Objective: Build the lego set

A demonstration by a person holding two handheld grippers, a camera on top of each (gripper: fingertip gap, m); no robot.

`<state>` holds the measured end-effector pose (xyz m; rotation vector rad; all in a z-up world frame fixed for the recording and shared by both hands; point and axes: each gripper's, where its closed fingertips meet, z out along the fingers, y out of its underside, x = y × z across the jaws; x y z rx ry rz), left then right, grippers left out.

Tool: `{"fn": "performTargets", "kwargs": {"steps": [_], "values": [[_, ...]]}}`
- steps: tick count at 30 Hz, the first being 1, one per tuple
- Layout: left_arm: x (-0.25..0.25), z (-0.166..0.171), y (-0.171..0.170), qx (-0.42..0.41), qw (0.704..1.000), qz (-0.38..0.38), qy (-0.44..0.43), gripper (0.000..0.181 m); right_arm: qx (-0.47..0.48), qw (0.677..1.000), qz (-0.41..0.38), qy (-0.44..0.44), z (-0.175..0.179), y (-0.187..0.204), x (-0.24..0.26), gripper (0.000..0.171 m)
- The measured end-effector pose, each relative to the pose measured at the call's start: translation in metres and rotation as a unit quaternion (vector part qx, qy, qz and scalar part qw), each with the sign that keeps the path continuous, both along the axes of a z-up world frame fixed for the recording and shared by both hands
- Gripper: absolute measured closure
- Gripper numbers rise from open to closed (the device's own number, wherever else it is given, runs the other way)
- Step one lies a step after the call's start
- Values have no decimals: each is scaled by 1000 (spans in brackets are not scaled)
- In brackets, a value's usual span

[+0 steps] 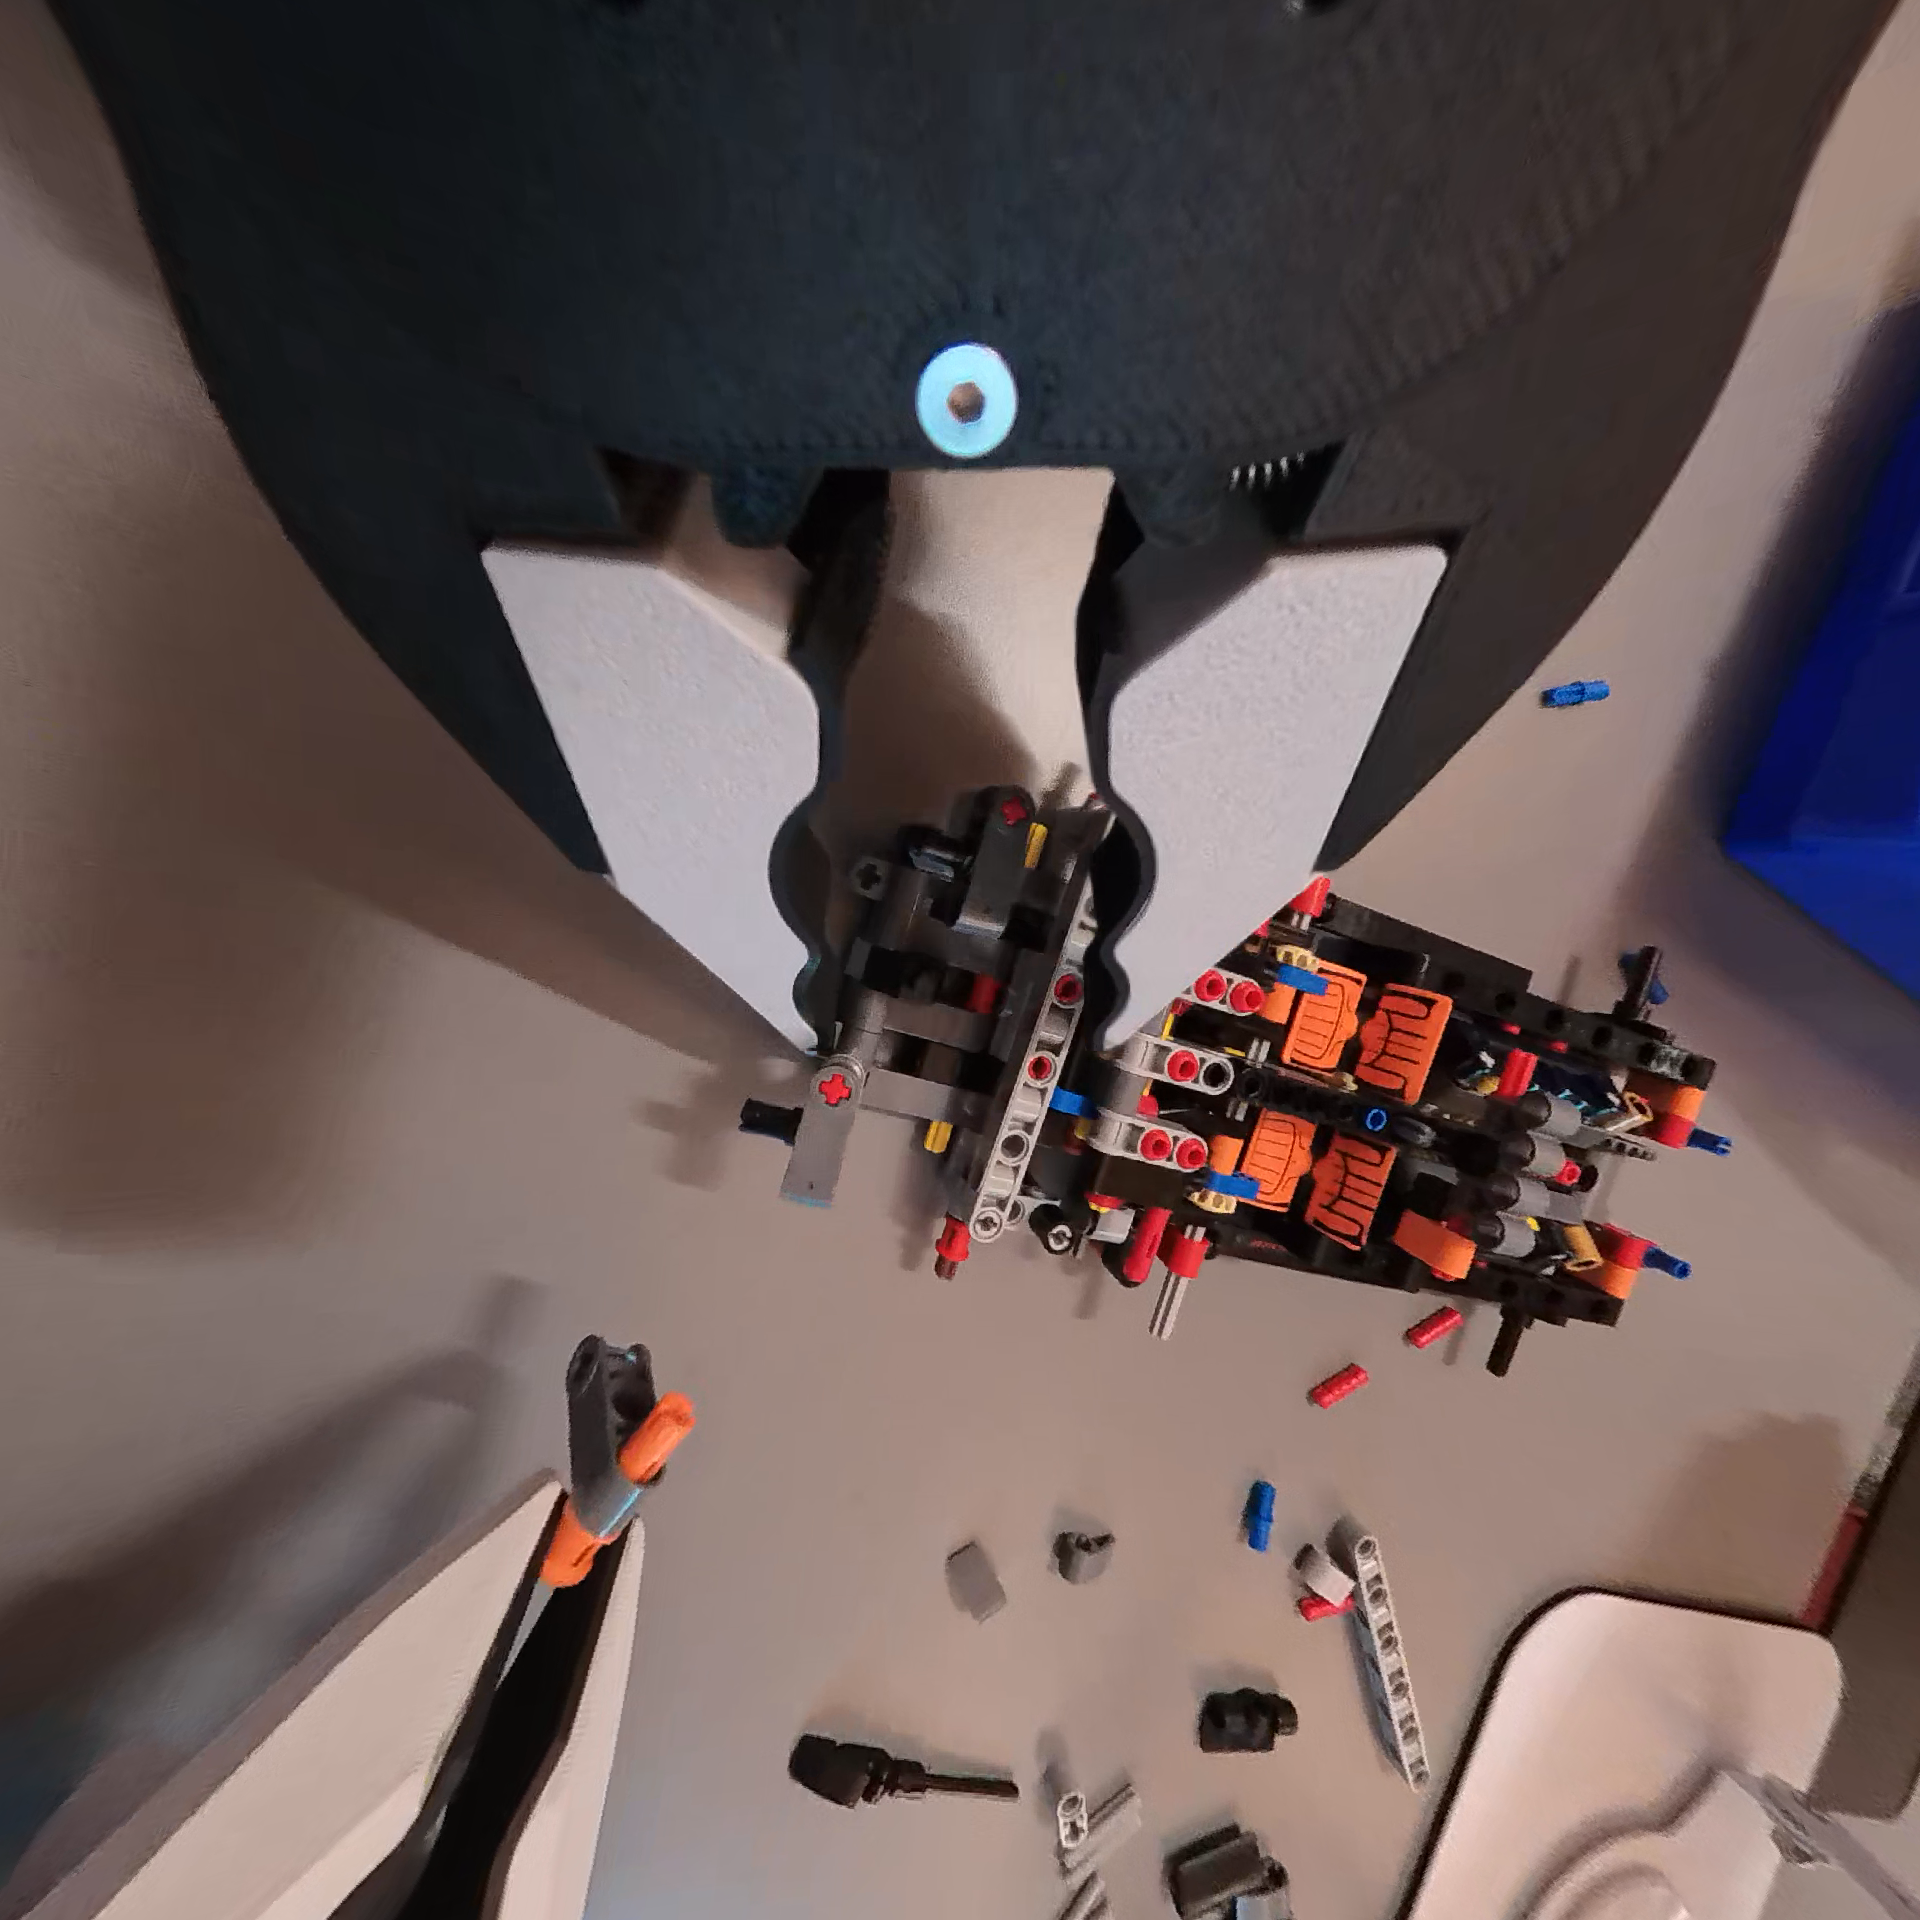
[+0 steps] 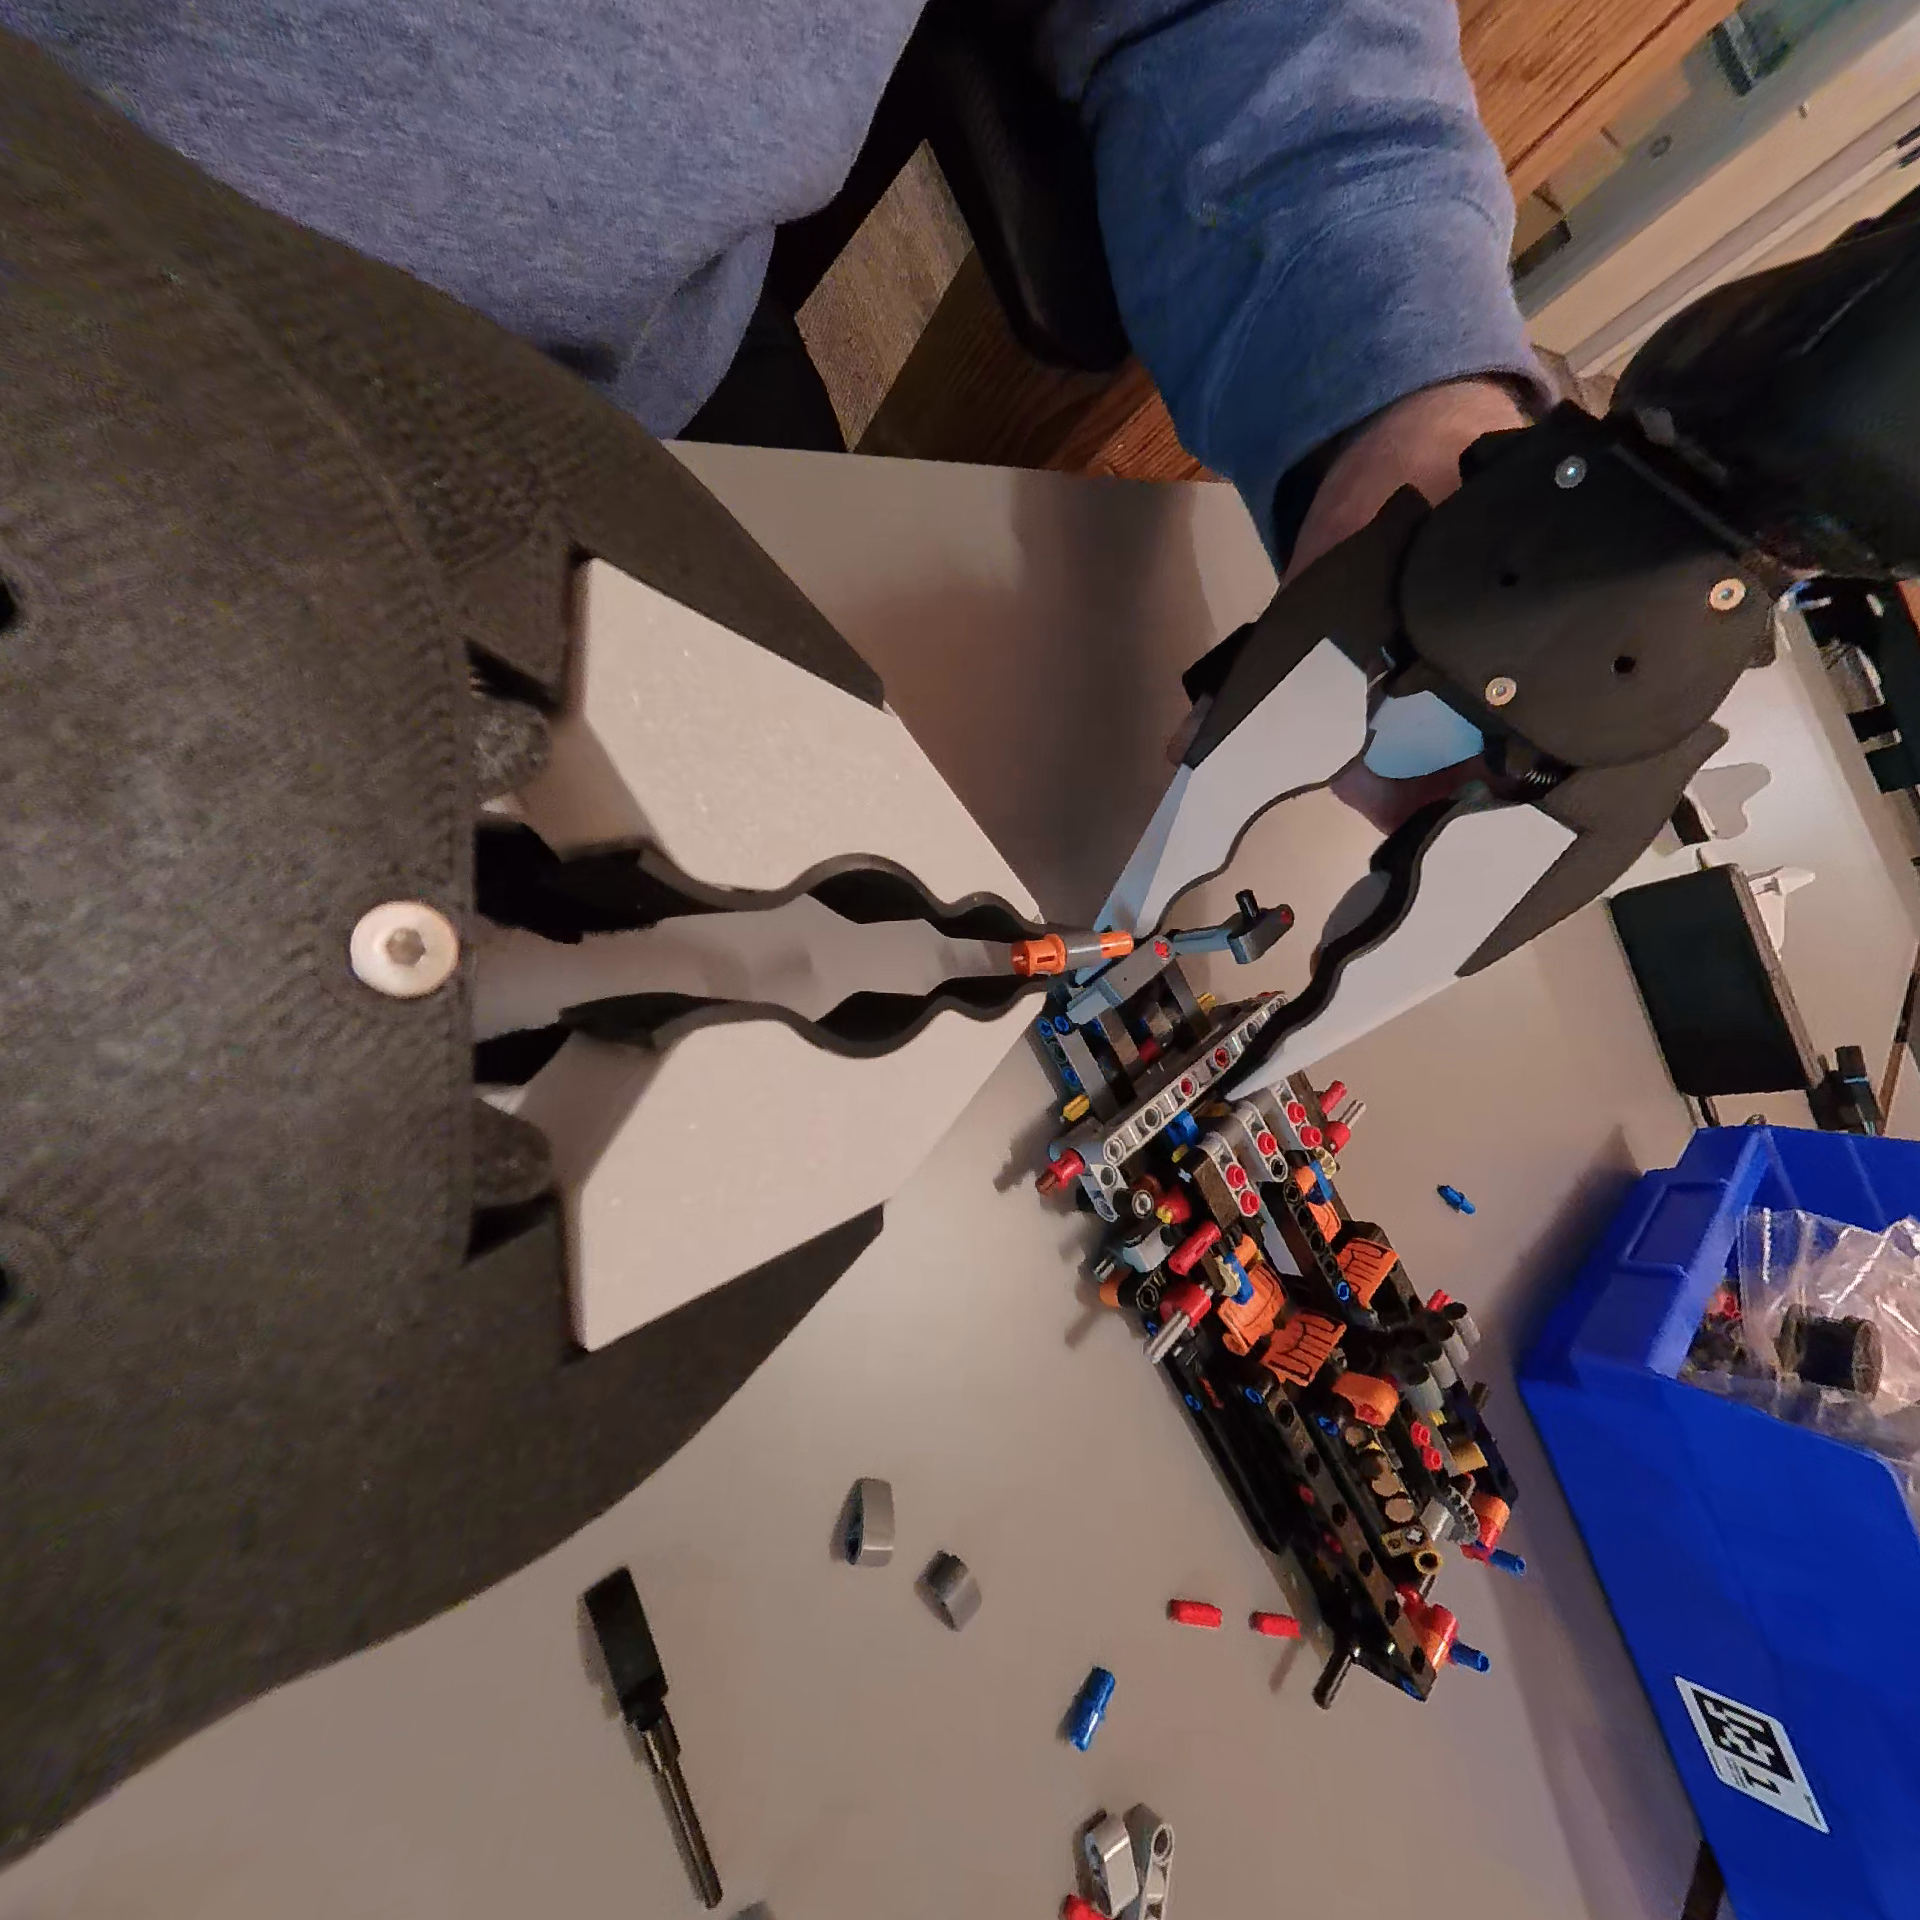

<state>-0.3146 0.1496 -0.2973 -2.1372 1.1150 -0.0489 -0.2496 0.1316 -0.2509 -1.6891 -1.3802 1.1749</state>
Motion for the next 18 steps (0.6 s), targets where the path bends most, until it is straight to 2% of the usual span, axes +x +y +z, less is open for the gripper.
{"fn": "performTargets", "kwargs": {"steps": [18], "values": [[-3,0,9,-33,998,16,-51,139,-22,1000,1,-3,-12,5,-1,167]]}}
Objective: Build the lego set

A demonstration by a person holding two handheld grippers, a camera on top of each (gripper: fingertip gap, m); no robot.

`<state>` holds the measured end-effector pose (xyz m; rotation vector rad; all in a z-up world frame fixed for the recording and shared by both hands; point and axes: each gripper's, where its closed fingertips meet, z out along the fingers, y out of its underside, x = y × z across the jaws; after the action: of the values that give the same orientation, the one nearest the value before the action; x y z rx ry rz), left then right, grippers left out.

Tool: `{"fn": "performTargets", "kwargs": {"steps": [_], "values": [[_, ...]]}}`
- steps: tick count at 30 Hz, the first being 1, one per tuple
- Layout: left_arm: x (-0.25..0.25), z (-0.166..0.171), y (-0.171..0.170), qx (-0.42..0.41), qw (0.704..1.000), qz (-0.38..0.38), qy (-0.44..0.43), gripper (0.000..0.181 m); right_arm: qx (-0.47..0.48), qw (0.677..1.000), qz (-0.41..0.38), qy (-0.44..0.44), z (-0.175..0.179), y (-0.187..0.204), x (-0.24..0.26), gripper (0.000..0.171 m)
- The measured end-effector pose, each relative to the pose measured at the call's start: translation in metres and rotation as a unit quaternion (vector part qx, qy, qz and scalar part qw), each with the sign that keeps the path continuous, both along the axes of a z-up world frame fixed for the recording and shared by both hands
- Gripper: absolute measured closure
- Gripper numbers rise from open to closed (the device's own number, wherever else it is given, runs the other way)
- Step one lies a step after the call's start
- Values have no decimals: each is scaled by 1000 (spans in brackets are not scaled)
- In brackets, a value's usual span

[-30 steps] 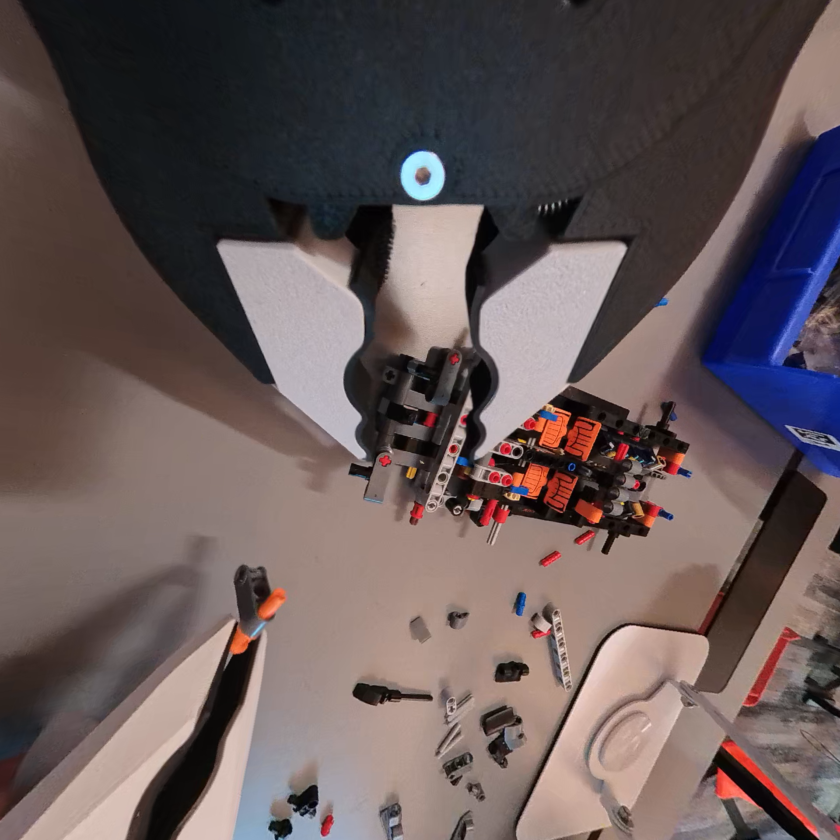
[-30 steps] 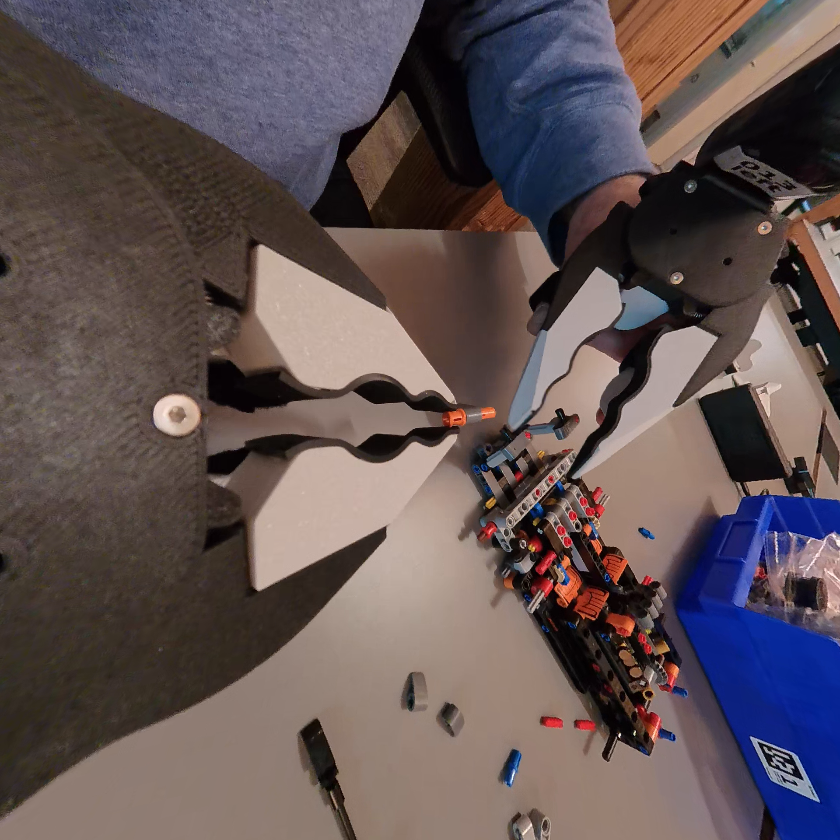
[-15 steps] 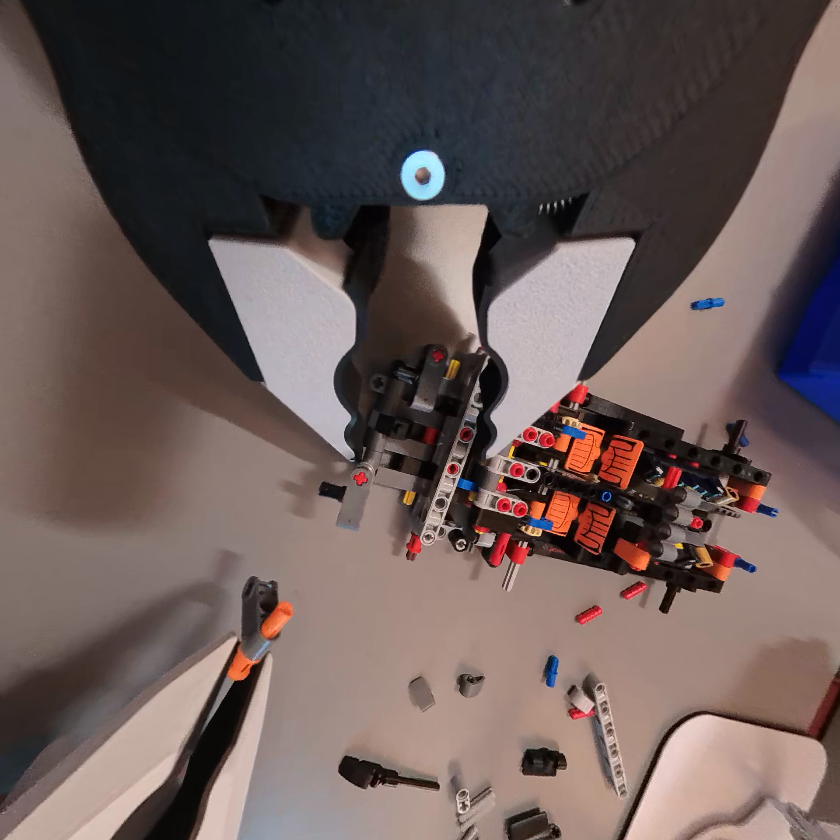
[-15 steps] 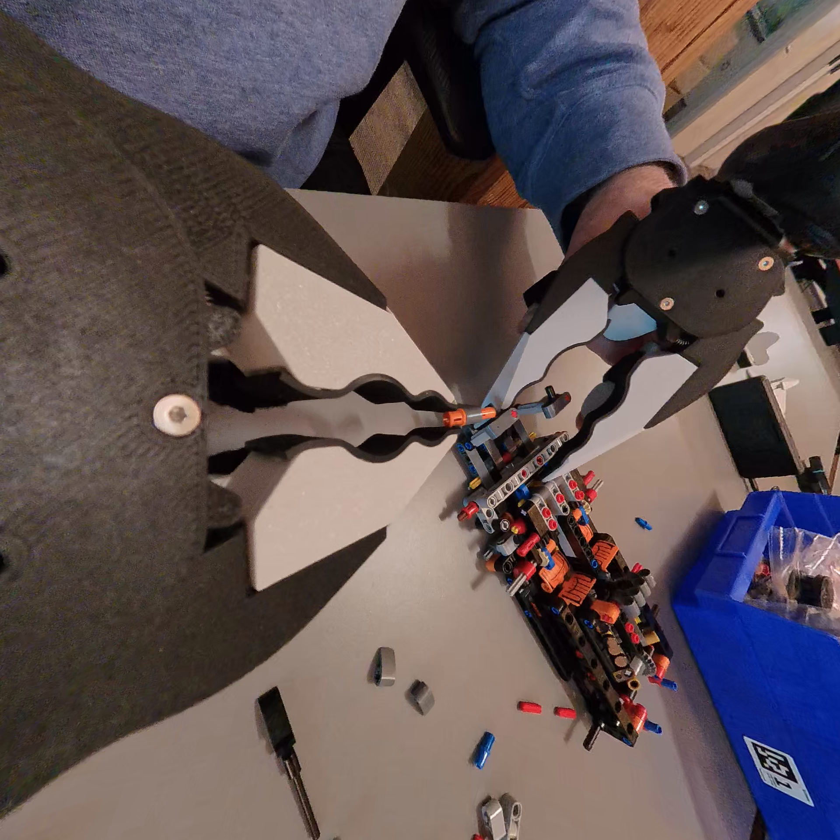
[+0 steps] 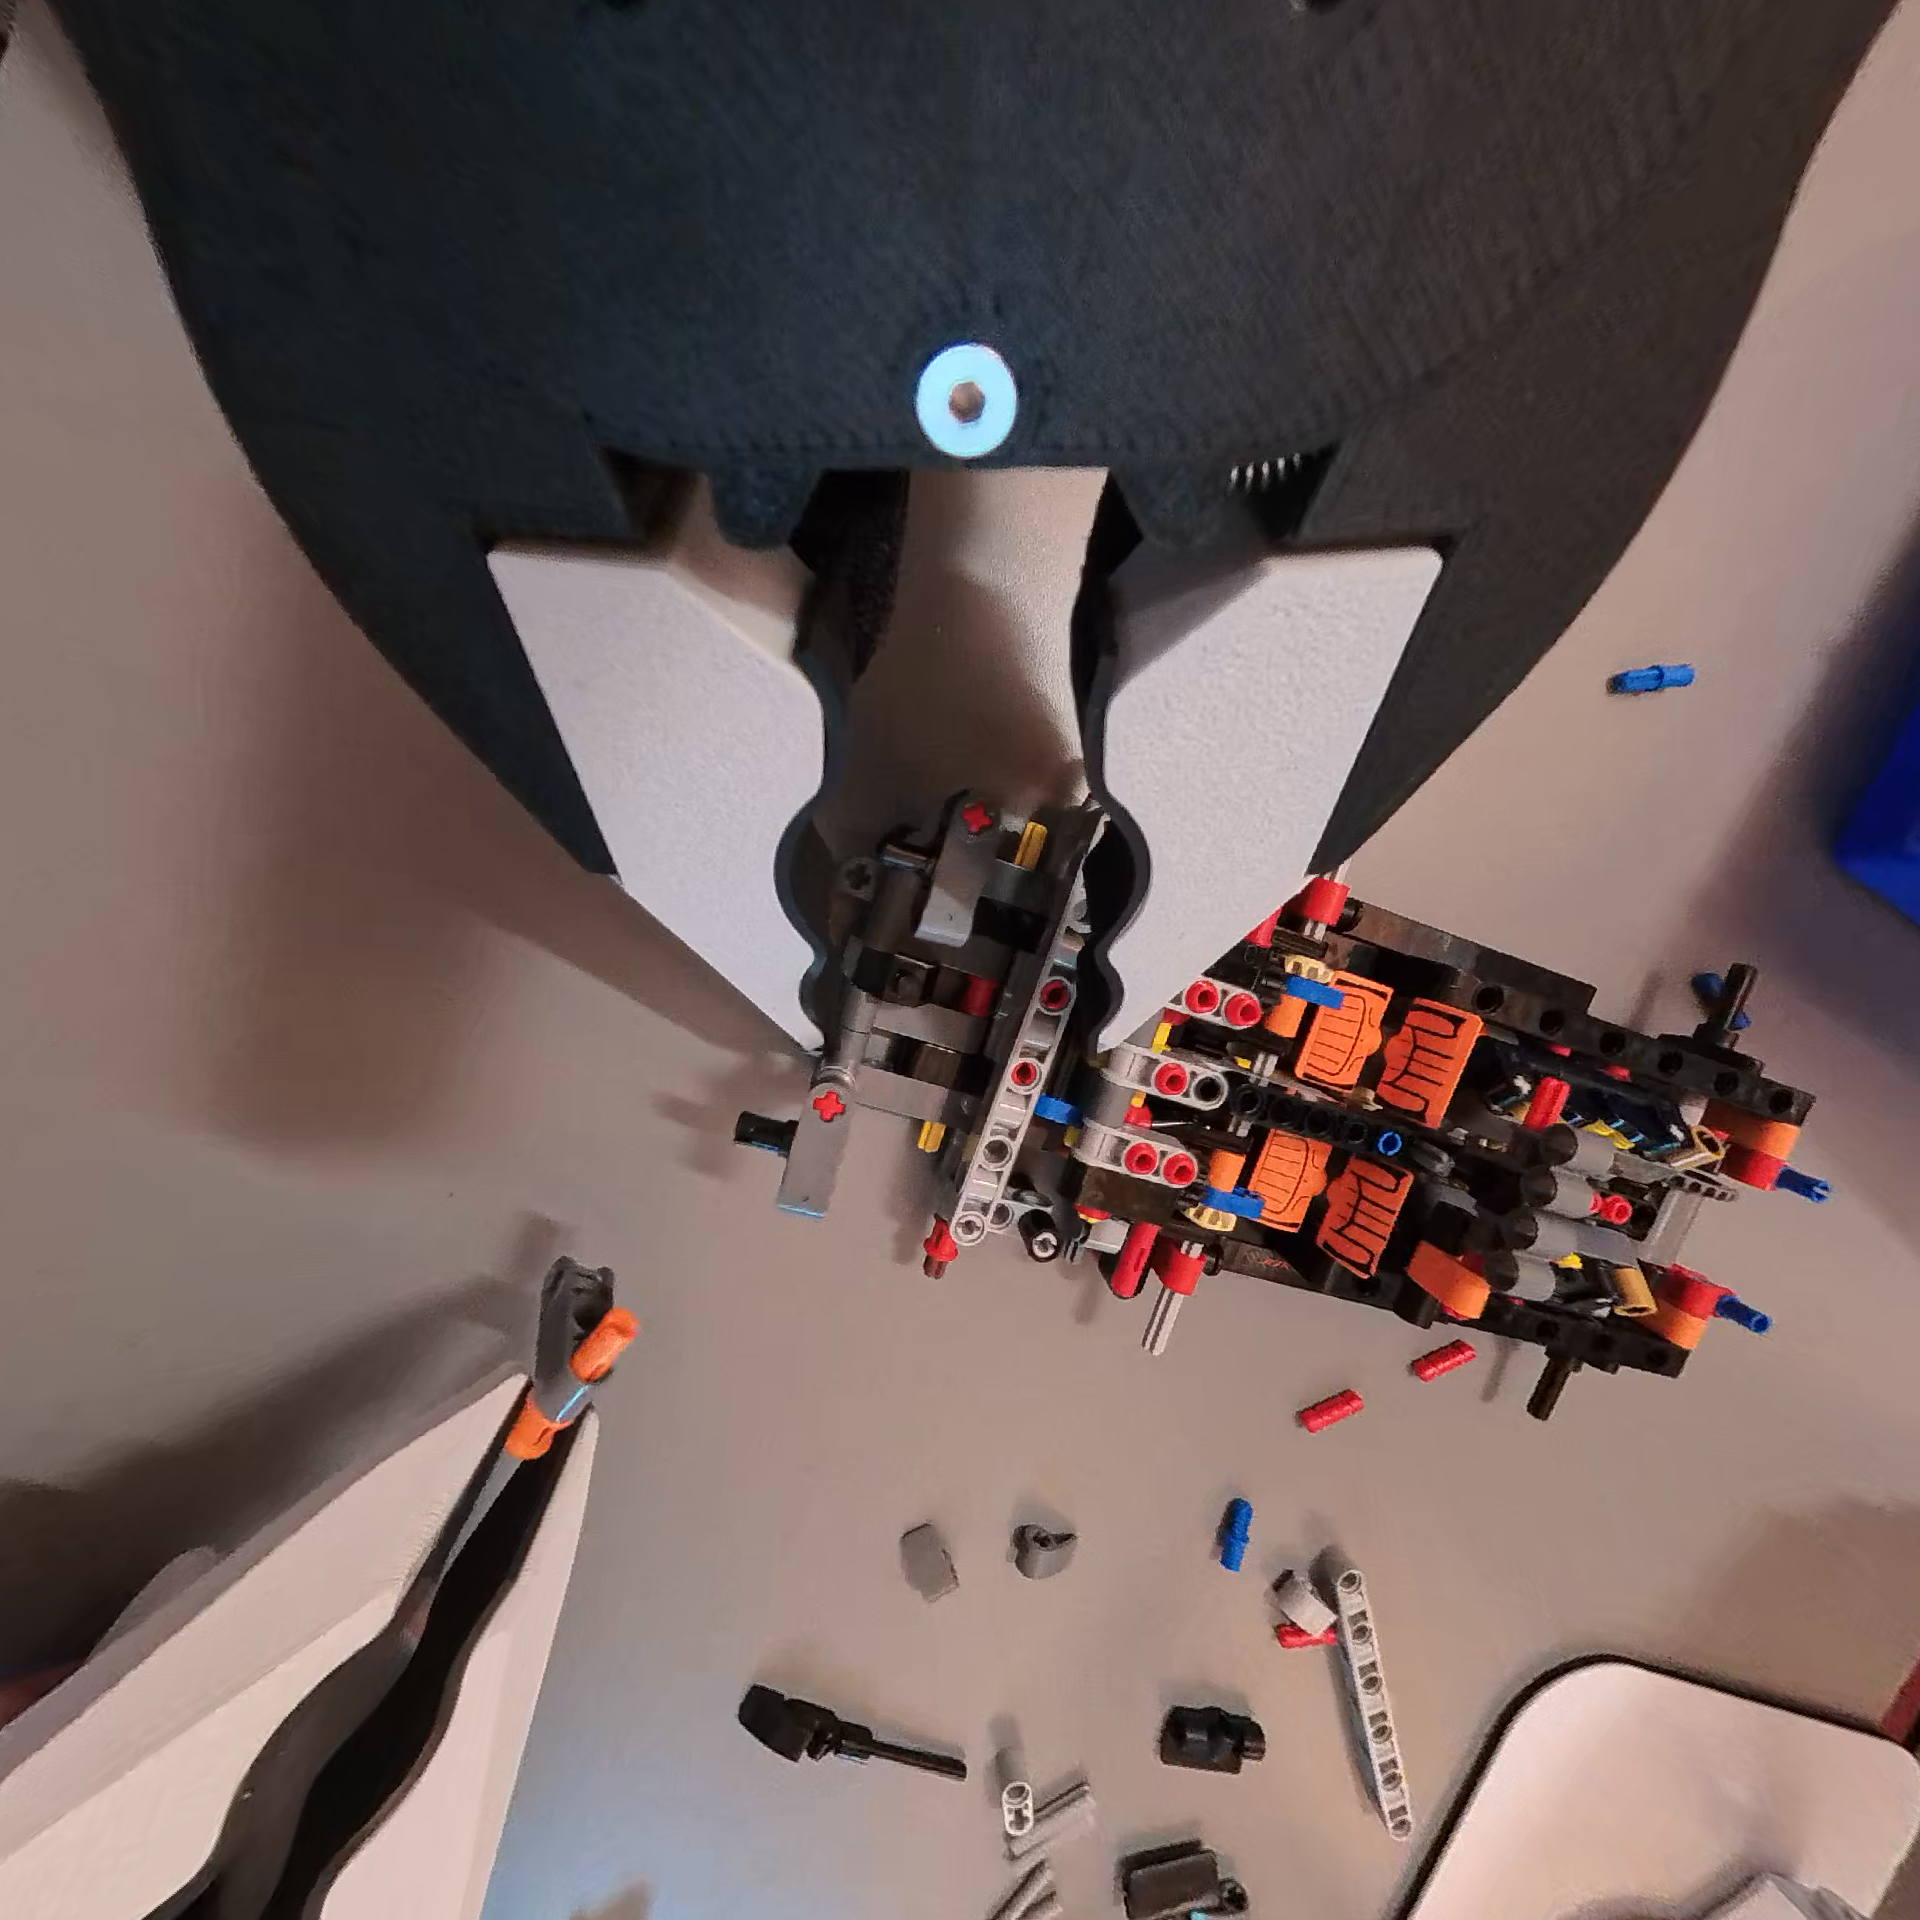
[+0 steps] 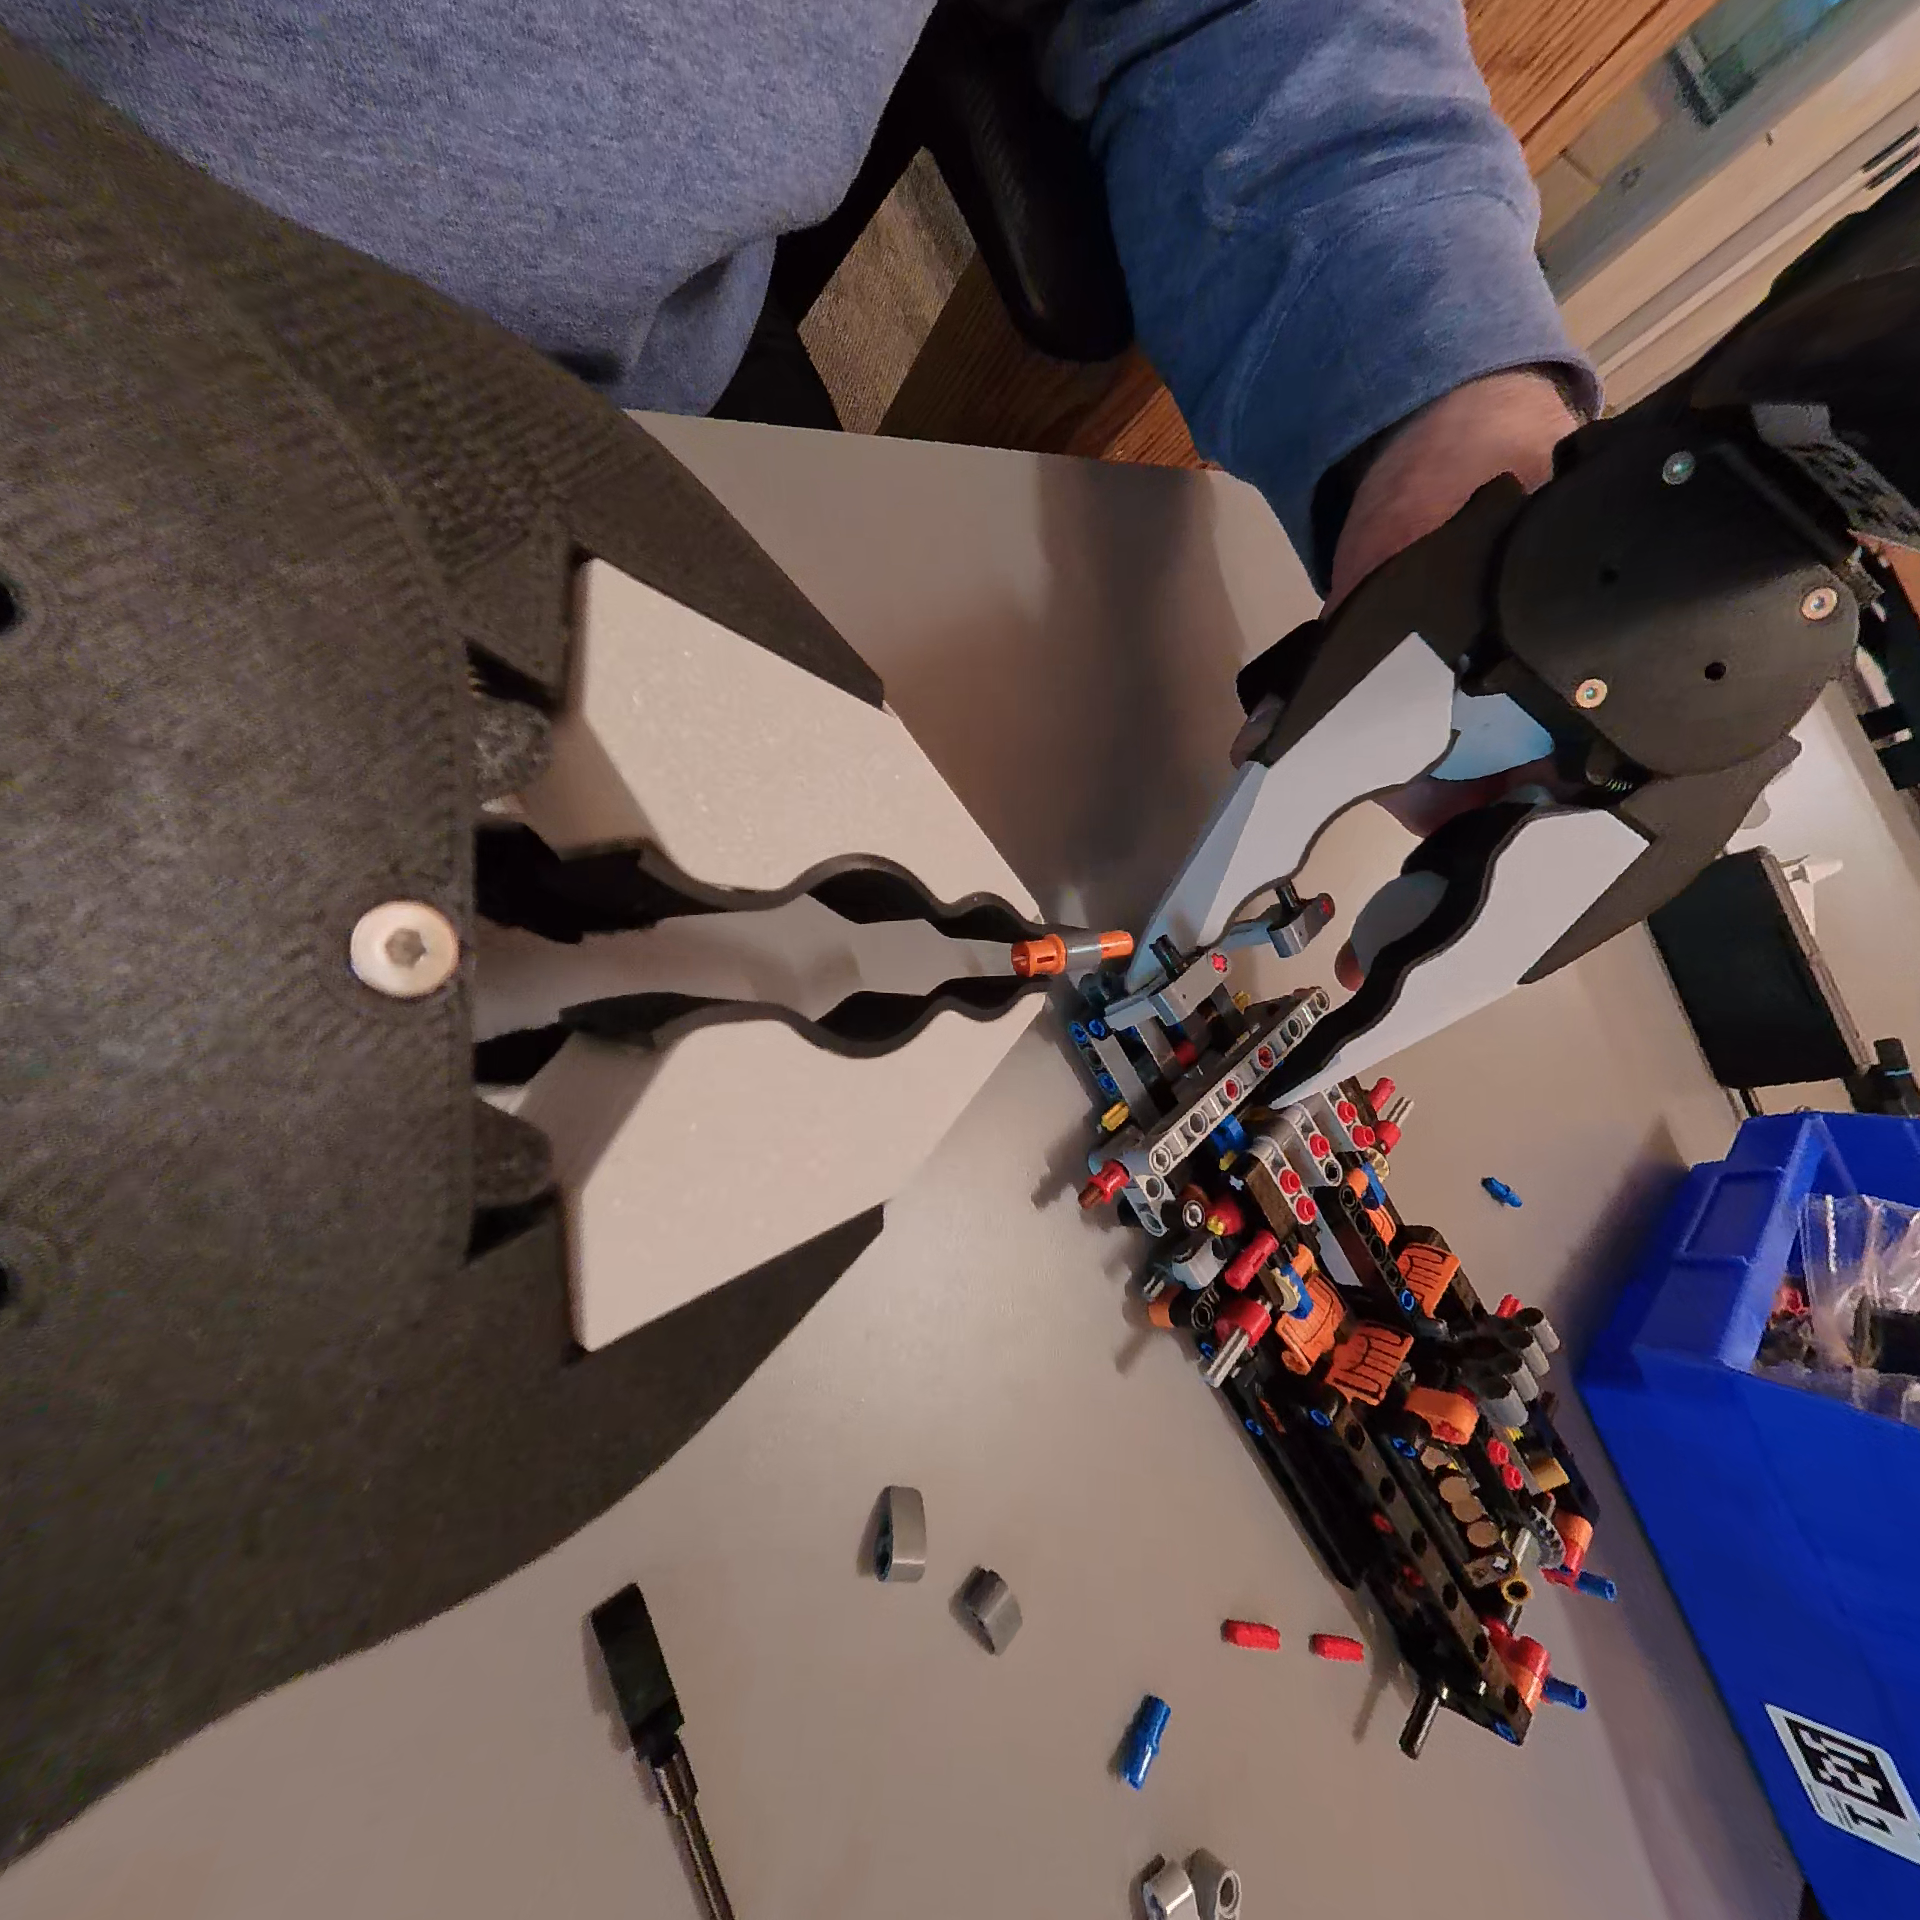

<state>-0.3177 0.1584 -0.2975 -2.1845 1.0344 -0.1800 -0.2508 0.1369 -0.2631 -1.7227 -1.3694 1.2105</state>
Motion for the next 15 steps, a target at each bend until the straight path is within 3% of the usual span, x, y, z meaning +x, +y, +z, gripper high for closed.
{"fn": "performTargets", "kwargs": {"steps": [15], "values": [[7,6,-4,-11,999,6,-41,136,-2,1000,2,1,-1,-2,1,167]]}}
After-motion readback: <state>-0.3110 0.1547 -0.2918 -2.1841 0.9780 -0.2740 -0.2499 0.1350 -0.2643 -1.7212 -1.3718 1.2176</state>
